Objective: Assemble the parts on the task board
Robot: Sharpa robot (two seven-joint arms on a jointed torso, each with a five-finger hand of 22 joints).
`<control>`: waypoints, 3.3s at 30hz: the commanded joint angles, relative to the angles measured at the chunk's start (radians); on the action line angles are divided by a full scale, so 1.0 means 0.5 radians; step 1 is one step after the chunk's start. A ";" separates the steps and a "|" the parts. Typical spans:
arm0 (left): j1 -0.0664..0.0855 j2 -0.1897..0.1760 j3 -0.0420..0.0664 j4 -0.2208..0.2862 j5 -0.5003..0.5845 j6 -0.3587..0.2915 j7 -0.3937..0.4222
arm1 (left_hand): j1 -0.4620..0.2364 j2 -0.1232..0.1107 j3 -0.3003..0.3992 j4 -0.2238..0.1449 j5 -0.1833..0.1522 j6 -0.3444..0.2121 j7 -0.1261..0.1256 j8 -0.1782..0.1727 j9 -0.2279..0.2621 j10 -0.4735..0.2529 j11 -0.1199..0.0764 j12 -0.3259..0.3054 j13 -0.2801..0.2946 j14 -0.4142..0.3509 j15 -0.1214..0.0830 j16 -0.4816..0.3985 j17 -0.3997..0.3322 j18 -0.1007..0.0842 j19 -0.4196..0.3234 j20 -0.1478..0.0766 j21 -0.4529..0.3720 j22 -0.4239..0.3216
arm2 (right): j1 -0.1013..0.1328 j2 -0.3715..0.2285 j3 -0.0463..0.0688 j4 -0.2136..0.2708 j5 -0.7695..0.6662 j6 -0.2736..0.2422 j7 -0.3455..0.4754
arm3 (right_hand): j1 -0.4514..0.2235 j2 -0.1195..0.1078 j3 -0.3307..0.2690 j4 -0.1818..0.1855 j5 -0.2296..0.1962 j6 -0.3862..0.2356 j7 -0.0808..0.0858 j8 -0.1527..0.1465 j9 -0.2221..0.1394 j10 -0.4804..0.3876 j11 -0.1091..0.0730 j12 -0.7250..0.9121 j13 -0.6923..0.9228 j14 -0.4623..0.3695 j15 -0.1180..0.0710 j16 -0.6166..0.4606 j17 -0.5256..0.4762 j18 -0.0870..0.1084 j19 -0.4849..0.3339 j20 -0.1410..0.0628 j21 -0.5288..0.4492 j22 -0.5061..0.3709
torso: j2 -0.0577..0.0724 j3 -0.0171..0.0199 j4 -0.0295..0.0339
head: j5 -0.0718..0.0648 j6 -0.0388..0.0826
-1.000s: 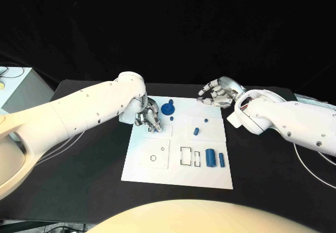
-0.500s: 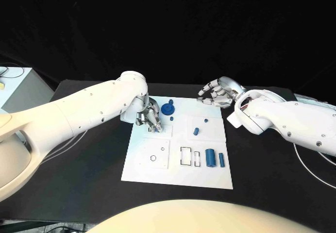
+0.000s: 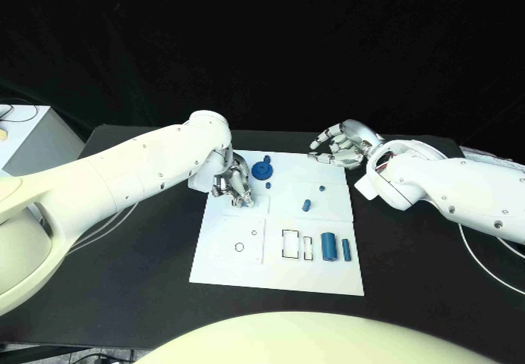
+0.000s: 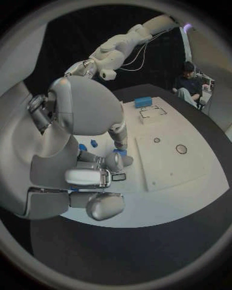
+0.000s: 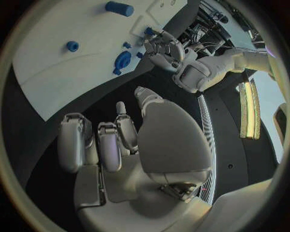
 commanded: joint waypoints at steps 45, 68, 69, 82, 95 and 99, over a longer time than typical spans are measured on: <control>-0.007 -0.011 -0.009 -0.002 -0.008 -0.114 -0.001 | -0.336 -0.043 -0.336 -0.017 -0.056 0.086 -0.028 -0.072 0.025 0.008 -0.006 0.003 0.008 0.204 0.006 0.007 0.516 -0.039 -0.002 -0.003 -0.016 -0.009 | -0.009 -0.006 0.000 0.008 -0.043 0.018 0.019 | -0.019 -0.001 -0.006 -0.003 0.013 -0.012 0.003 0.011 0.002 0.000 0.002 0.009 0.106 0.173 0.003 -0.006 0.401 0.012 0.069 0.006 -0.019 0.251 | 0.001 -0.0028 0.001 | -0.007 0.000; -0.009 -0.095 -0.004 0.104 -0.043 -0.162 0.007 | -0.305 -0.066 -0.471 0.051 -0.069 0.096 -0.030 -0.081 0.029 0.011 -0.008 0.006 0.014 0.204 0.005 0.007 0.515 -0.039 0.000 -0.004 -0.019 -0.009 | -0.015 -0.017 0.000 0.012 -0.043 0.016 0.020 | -0.019 -0.002 -0.006 -0.003 0.012 -0.012 0.003 0.012 0.002 0.001 0.002 0.010 0.106 0.172 0.003 -0.008 0.399 0.012 0.069 0.006 -0.017 0.252 | 0.001 -0.0029 0.000 | -0.014 0.000; -0.009 -0.101 -0.003 0.113 -0.043 -0.165 0.008 | -0.305 -0.067 -0.473 0.052 -0.069 0.096 -0.030 -0.081 0.029 0.011 -0.008 0.006 0.014 0.204 0.005 0.007 0.515 -0.039 0.000 -0.004 -0.019 -0.009 | -0.015 -0.017 0.000 0.012 -0.043 0.016 0.020 | -0.019 -0.002 -0.006 -0.003 0.012 -0.012 0.003 0.012 0.002 0.001 0.002 0.010 0.106 0.172 0.003 -0.008 0.399 0.012 0.069 0.006 -0.017 0.252 | 0.001 -0.0029 0.000 | -0.015 0.000; -0.012 -0.232 0.048 0.322 0.054 -0.339 0.030 | -0.272 -0.090 -0.562 0.104 -0.075 0.080 -0.026 -0.093 0.031 -0.020 -0.006 -0.026 -0.038 0.194 0.005 -0.014 0.485 -0.031 -0.021 -0.004 -0.041 -0.049 | -0.026 -0.026 0.000 0.013 -0.043 0.015 0.021 | -0.021 -0.002 -0.006 -0.002 0.012 -0.013 0.003 0.012 0.002 0.000 0.002 0.009 0.105 0.171 0.003 -0.009 0.397 0.013 0.069 0.006 -0.020 0.251 | -0.001 -0.0044 0.000 | -0.017 0.000; -0.065 -0.405 0.128 0.523 0.094 -0.651 0.101 | -0.175 -0.059 -0.607 0.115 -0.058 0.024 -0.007 -0.112 0.036 -0.105 0.011 -0.090 -0.136 0.162 0.015 -0.074 0.398 -0.006 -0.098 0.003 -0.118 -0.184 | -0.038 -0.038 0.000 0.019 -0.043 0.006 0.029 | -0.021 -0.002 -0.006 -0.002 0.012 -0.013 0.003 0.012 0.002 0.000 0.002 0.009 0.105 0.171 0.003 -0.009 0.397 0.013 0.069 0.006 -0.020 0.251 | -0.001 -0.0027 0.001 | -0.025 0.000; -0.115 -0.511 0.171 0.647 0.095 -0.858 0.143 | 0.014 -0.008 -0.596 0.111 -0.033 -0.119 0.053 -0.193 0.009 -0.356 0.062 -0.298 -0.456 0.076 0.054 -0.216 0.202 0.028 -0.214 0.038 -0.241 -0.380 | -0.040 -0.048 0.000 0.023 -0.044 -0.006 0.037 | -0.023 -0.002 -0.007 0.000 0.012 -0.013 0.003 0.012 0.002 0.000 0.002 0.009 0.104 0.171 0.003 -0.011 0.395 0.013 0.068 0.006 -0.021 0.251 | -0.003 -0.0018 0.003 | -0.034 0.000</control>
